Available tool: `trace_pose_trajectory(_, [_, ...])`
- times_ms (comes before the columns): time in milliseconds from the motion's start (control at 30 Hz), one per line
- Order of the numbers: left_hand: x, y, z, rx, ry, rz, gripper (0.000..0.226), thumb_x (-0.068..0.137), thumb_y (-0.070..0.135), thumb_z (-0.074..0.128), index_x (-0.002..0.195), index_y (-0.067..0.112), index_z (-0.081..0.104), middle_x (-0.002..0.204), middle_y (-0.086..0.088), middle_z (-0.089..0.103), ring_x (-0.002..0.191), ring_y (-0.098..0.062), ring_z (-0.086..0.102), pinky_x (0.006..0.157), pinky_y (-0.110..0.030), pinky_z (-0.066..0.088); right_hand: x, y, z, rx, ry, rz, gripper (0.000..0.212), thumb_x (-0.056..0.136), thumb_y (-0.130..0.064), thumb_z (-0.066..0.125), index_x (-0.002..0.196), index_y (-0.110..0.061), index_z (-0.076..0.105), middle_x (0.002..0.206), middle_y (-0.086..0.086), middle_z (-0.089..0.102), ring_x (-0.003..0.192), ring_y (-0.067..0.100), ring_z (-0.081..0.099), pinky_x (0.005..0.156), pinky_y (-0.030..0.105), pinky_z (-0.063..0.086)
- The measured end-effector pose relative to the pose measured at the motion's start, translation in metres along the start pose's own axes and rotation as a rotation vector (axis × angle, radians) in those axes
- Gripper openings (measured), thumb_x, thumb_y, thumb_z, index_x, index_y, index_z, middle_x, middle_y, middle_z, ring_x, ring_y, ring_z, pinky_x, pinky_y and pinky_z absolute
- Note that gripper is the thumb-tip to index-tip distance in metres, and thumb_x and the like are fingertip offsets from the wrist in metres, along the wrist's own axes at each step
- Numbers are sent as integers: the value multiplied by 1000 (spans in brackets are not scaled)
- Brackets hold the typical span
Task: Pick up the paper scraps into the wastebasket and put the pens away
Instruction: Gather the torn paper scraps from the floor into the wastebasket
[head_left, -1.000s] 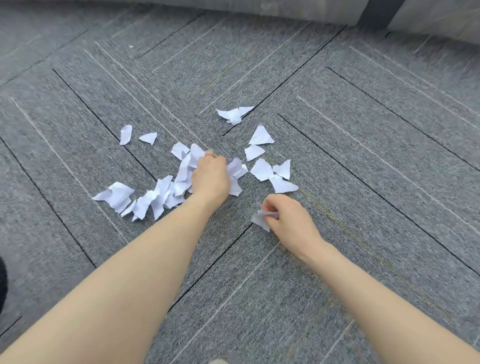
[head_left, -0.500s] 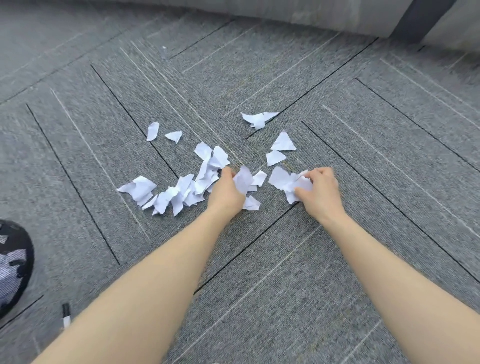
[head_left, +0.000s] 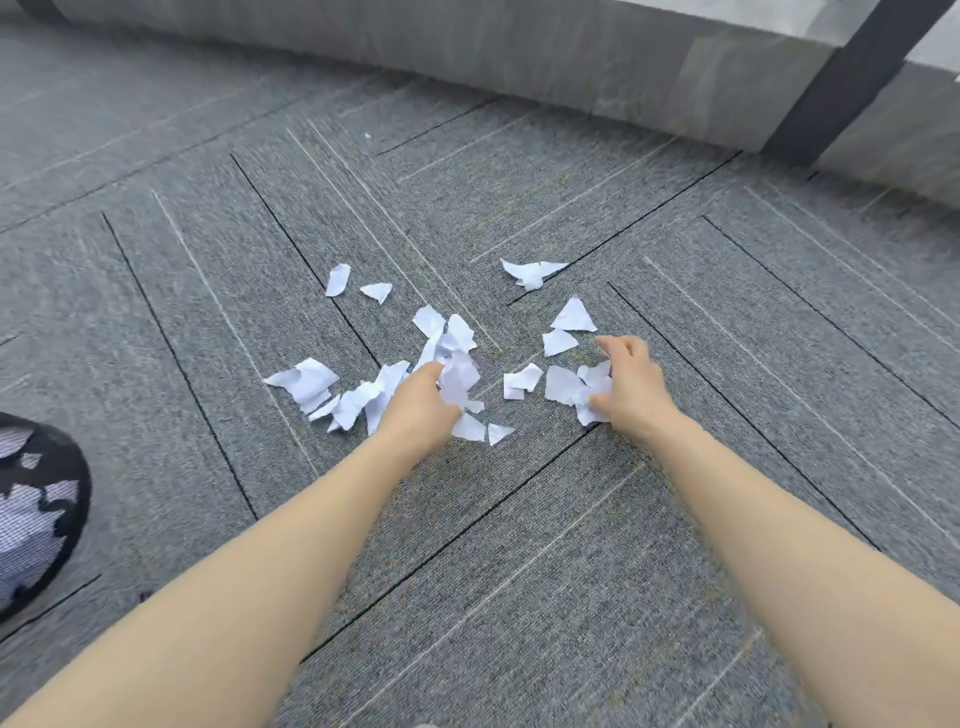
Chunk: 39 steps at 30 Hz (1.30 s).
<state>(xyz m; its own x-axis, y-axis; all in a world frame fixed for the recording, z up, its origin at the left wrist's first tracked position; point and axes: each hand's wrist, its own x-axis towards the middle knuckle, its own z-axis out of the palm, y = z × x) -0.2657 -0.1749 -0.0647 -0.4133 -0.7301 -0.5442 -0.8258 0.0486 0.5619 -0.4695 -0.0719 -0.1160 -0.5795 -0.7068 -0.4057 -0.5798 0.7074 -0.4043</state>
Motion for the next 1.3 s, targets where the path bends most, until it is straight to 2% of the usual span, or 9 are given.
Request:
trace_pose_trajectory(267, [-17,-14,-6,-109,23,-8,35,89,8,52,123,9,47,97,-7,51,68,-17,45,48,-23,28,-5,0,1,-36,-45,38,8,83,-9,52,90,-11,54,86,6,54,73,25,53,61,31,40])
trace_pose_trajectory(367, [-24,-20,-16,-140,46,-2,12,86,6,53,96,12,48,81,-5,46,54,-12,37,48,-25,27,-13,7,12,-17,81,28,28,83,-8,51,59,-17,41,82,10,48,55,20,40,48,25,23])
trace_pose_trajectory(500, [-35,-25,-59,-146,98,35,12,86,8,54,99,10,52,81,-4,49,60,-18,44,53,-26,33,-32,1,18,253,135,174,7,85,-10,56,80,-9,62,79,10,58,59,20,48,50,28,34])
trace_pose_trajectory(633, [-58,-35,-121,-209,184,61,9,86,9,57,87,17,54,81,-2,55,68,-18,50,57,-27,39,-52,-31,13,1081,-30,477,30,88,-6,59,117,2,57,101,11,61,85,22,60,84,35,53])
trace_pose_trajectory(700, [-76,-45,-152,-284,201,72,10,83,8,59,83,18,57,81,-1,59,75,-19,55,72,-35,50,-66,-73,5,1336,-189,465,26,89,-11,57,113,-2,57,94,7,60,74,12,53,66,22,53])
trace_pose_trajectory(800, [-117,-51,-203,-303,242,113,26,72,20,63,94,6,60,86,-5,59,80,-18,55,84,-44,50,-98,-168,-9,1436,-460,232,18,88,-13,55,102,-4,61,81,2,62,64,7,56,48,14,51])
trace_pose_trajectory(967, [-196,-75,-298,-397,568,203,14,70,20,61,83,19,61,83,-3,64,78,-15,57,79,-38,50,-166,-350,-33,1288,-683,-370,19,72,-20,68,89,-12,64,72,-1,70,60,8,64,58,18,52])
trace_pose_trajectory(1100, [-244,-151,-353,-226,875,-5,28,71,17,61,94,0,57,92,-25,64,75,-20,54,78,-44,50,-215,-461,-18,1070,-571,-665,14,78,-17,72,88,-11,65,72,-1,62,61,10,55,52,16,44])
trace_pose_trajectory(1300, [-247,-226,-340,-7,754,-304,34,90,20,54,123,16,43,92,-2,59,78,-22,57,62,-30,44,-253,-527,59,274,-180,-1050,13,87,-30,58,97,-25,63,85,-12,62,91,17,57,83,33,37])
